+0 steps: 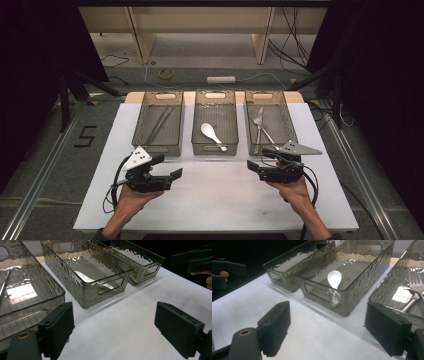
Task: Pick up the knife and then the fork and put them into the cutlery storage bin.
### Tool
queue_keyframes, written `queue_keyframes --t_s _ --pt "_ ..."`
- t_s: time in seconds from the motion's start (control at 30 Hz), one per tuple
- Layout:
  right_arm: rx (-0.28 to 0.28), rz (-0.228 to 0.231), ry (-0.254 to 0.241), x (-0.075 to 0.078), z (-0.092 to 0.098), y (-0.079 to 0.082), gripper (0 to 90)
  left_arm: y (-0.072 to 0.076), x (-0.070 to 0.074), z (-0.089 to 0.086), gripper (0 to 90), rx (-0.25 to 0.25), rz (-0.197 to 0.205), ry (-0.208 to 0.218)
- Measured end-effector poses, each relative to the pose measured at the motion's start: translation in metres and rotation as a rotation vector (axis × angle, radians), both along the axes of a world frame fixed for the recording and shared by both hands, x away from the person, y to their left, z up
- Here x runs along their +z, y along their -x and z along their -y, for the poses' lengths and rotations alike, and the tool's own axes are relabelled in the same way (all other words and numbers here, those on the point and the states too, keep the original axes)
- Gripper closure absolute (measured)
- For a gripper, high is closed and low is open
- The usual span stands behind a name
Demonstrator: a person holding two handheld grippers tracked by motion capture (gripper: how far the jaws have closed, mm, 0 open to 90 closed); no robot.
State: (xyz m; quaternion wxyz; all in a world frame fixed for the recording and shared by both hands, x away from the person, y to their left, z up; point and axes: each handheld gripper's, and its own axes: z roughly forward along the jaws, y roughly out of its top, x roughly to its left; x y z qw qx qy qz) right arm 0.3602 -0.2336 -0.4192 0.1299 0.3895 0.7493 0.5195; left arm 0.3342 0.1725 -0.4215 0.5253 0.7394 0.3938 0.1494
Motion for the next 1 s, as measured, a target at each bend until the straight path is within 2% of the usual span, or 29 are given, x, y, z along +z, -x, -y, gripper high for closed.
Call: queue_keyframes --t_s 0.17,0.53,1.0 --pt "0.016 0.011 -0.017 -0.004 0.003 0.010 21.6 0.000 0.000 0.001 15.5 -0.010 0.001 -0.004" --pt "0.022 0.028 0.010 -0.008 0.002 0.028 18.4 0.000 0.000 0.001 15.5 -0.033 -0.006 0.013" --pt "0.017 0.012 0.018 -0.013 0.006 0.038 17.6 0.001 0.000 0.003 15.5 -0.051 -0.012 0.019"
